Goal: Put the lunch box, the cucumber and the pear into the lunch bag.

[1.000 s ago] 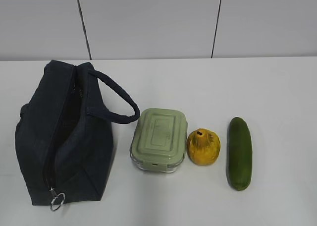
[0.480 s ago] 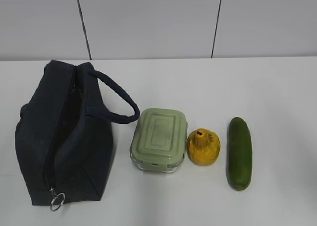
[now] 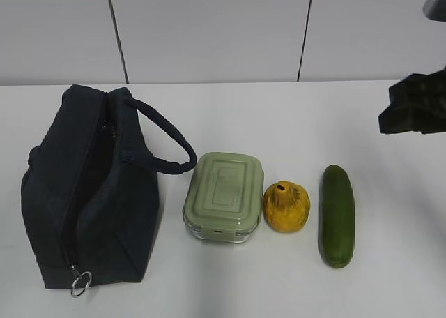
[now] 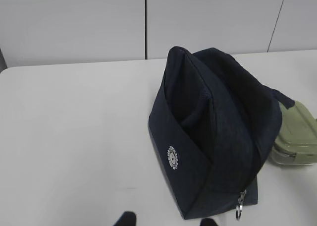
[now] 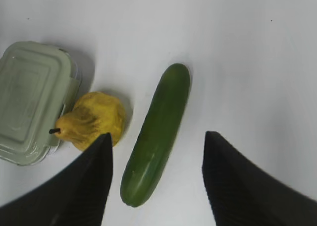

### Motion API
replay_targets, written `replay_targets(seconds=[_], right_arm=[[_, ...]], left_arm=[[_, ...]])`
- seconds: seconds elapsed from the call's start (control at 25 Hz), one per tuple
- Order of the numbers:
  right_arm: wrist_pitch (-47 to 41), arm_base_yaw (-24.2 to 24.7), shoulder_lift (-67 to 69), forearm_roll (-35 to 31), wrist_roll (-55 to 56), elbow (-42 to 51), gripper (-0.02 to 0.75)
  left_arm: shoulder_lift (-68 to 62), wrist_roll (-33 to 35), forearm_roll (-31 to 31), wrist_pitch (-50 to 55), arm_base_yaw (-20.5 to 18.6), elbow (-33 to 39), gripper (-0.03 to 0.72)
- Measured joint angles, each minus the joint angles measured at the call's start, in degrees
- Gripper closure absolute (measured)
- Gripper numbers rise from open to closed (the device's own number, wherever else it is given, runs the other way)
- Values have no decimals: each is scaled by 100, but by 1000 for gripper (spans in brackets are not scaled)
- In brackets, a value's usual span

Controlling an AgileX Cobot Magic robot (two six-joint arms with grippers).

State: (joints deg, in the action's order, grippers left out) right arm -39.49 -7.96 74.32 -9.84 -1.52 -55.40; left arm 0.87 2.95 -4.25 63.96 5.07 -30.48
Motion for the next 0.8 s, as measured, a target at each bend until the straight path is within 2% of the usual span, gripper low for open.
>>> replay_targets(seconds=[0.2, 0.36, 0.56, 0.8], right_arm=[[0, 0, 732, -10, -13, -526, 293], [-144, 0, 1337, -10, -13, -927, 281], [-421, 0, 2108, -10, -13, -1364, 214], [-594, 0, 2909, -10, 33, -1700, 198]], left_arm=[[-24, -12, -252, 0, 0, 0, 447], [-830, -119, -956, -208, 0, -72, 437], [-2657, 217, -1409, -845, 0, -437, 337], [-4498, 444, -1508, -1126, 0, -1361, 256]])
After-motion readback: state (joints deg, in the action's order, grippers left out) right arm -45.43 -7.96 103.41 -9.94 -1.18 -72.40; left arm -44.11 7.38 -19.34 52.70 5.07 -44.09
